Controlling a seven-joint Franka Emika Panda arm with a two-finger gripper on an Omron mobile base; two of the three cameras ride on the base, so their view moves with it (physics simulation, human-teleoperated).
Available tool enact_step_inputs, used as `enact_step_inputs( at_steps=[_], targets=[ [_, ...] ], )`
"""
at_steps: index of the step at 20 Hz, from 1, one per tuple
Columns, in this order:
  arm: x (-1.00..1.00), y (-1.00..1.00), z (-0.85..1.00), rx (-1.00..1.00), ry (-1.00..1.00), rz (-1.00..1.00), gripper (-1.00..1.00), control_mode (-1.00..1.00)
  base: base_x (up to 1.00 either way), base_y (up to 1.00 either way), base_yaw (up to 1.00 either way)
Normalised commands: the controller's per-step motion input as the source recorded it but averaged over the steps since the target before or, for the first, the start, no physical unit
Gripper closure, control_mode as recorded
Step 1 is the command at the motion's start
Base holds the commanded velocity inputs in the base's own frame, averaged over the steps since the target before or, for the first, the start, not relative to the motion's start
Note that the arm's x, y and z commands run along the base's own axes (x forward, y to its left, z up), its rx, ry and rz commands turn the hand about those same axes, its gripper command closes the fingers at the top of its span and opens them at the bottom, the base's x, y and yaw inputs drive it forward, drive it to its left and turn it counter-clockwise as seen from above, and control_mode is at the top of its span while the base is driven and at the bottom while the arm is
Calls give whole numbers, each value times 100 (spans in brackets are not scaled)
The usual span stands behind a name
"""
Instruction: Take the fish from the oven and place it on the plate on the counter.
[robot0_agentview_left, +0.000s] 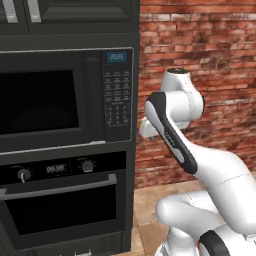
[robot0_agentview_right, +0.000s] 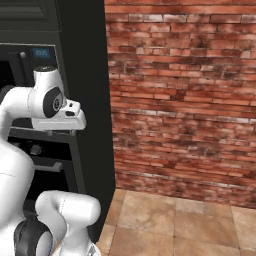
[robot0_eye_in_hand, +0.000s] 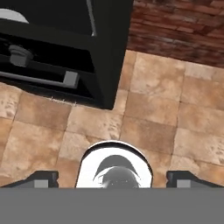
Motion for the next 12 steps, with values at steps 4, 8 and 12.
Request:
enact_step_inputs(
  at_steps=[4, 8, 12],
  targets=[
    [-73, 100, -47, -13, -13, 26, -100, -100, 0, 0, 0],
    [-48, 100, -51, -17, -15, 28, -100, -100, 0, 0, 0],
    [-7, 84, -43, -12, -6, 31, -100, -100, 0, 0, 0]
  ],
)
